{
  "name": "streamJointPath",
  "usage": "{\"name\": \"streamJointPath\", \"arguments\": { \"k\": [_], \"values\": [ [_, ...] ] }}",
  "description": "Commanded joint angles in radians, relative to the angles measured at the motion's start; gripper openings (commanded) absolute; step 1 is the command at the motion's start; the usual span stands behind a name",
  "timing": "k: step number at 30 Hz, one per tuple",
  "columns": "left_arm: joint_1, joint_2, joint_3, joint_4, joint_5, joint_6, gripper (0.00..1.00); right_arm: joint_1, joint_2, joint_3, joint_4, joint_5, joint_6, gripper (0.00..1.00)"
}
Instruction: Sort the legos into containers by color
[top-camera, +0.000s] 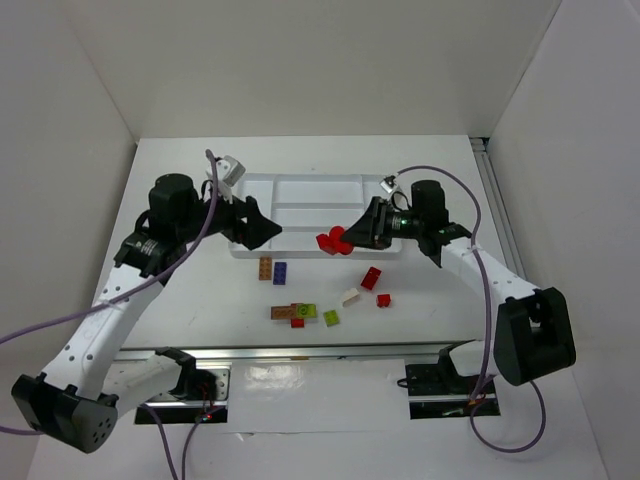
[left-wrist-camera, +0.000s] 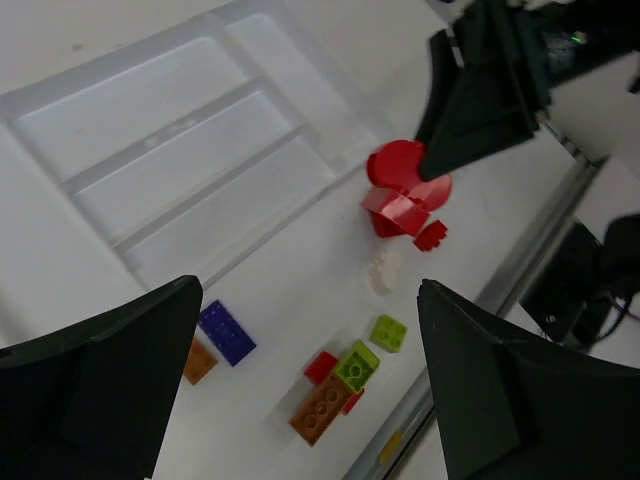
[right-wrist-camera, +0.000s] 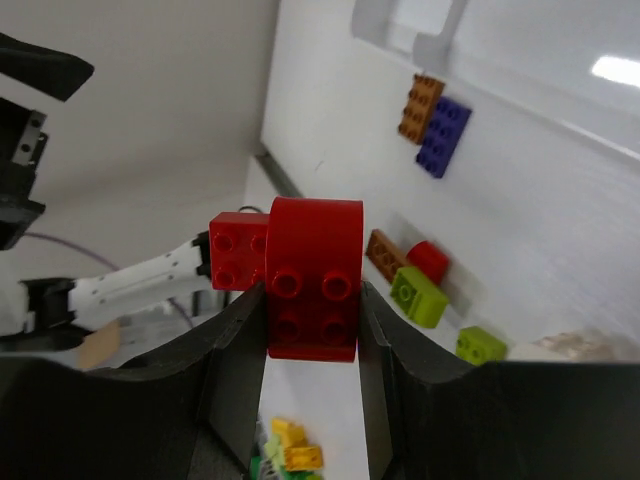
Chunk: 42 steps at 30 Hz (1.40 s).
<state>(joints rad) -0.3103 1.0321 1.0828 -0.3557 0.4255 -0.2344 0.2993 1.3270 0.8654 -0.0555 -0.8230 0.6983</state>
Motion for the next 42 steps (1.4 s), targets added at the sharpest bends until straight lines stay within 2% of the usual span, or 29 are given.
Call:
{"name": "streamJointPath", "arguments": {
  "k": [1,6,11,18,25,28,32,34,35,42],
  "values": [
    [-0.012,0.017,-0.012,0.127,0.326,0.096,1.00,-0.034,-0.068,-0.037,0.287,-0.246,0.202,0.12],
    [-0.094,0.074,-0.018,0.159,0.400,0.107,1.00,-0.043,-0.068,-0.046,0.355,-0.257,0.264,0.12],
    [-0.190,0.074,-0.075,0.240,0.326,0.107,1.00,-0.043,-0.068,-0.037,0.355,-0.231,0.312,0.12],
    [-0.225,0.164,-0.049,0.322,0.315,0.089,0.95,-0.032,-0.035,-0.060,0.489,-0.231,0.412,0.12],
    [-0.234,0.238,-0.003,0.343,0.288,0.089,0.94,-0.012,-0.035,-0.060,0.448,-0.219,0.400,0.12],
    [-0.234,0.238,-0.003,0.400,0.263,0.079,0.94,-0.003,-0.025,-0.060,0.439,-0.208,0.391,0.12],
    [-0.245,0.215,-0.012,0.407,0.185,0.066,0.82,-0.003,-0.025,-0.060,0.421,-0.176,0.400,0.12],
    [-0.245,0.215,-0.012,0.397,0.170,0.081,0.72,-0.003,-0.025,-0.060,0.411,-0.176,0.400,0.12],
    [-0.245,0.215,-0.012,0.397,0.156,0.081,0.70,-0.003,-0.025,-0.060,0.402,-0.165,0.400,0.12],
    [-0.256,0.224,-0.012,0.414,0.179,0.066,0.65,0.006,-0.025,-0.082,0.459,-0.143,0.445,0.12]
  ]
}}
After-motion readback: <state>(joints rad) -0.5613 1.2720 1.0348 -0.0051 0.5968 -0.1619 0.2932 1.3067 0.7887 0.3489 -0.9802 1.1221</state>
